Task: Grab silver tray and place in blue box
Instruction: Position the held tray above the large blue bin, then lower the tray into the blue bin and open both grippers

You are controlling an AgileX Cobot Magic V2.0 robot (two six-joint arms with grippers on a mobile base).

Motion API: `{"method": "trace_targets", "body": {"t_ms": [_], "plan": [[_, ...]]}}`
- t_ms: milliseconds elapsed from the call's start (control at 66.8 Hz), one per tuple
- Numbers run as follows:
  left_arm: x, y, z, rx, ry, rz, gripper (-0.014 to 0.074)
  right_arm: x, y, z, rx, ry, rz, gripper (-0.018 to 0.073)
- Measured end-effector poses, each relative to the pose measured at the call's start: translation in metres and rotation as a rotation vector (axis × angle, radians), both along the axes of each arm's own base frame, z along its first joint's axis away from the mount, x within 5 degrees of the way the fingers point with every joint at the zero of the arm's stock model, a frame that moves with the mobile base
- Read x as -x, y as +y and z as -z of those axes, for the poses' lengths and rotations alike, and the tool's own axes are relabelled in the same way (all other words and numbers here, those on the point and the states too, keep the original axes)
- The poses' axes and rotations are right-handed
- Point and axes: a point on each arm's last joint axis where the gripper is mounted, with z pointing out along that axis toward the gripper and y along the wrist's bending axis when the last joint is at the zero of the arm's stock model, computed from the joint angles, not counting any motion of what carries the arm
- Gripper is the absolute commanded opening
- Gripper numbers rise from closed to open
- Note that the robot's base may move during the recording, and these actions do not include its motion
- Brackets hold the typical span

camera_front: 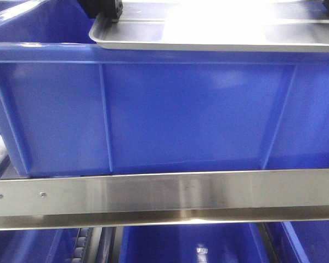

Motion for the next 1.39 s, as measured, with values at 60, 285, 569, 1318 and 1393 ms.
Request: {"method": "trace_targets", "body": {"t_ms": [60,285,569,1318,1393], "plan": [[0.000,0.000,0.000,0.000,0.000,0.000,-0.0105,0.000,0.000,0.000,0.000,0.000,0.000,0.0058],[0.000,0.000,0.000,0.000,0.000,0.000,-0.0105,0.000,0.000,0.000,0.000,0.000,0.000,0.0058],[0.000,0.000,0.000,0.002,0.006,0.000,-0.0105,0.000,0.000,0.000,0.000,0.000,0.000,0.0058],[-0.032,0.003,-0.051,0.059,-0.204,-0.061,-0.0105,-0.027,0.004,-0.062,0.000,-0.257,-0.039,0.0058],[-0.048,-0.001,-0.037,0.044,-0.196,-0.073,-0.0105,-0.042,0.009,-0.052,0.024,-0.239,-0.041,0.0058]]}}
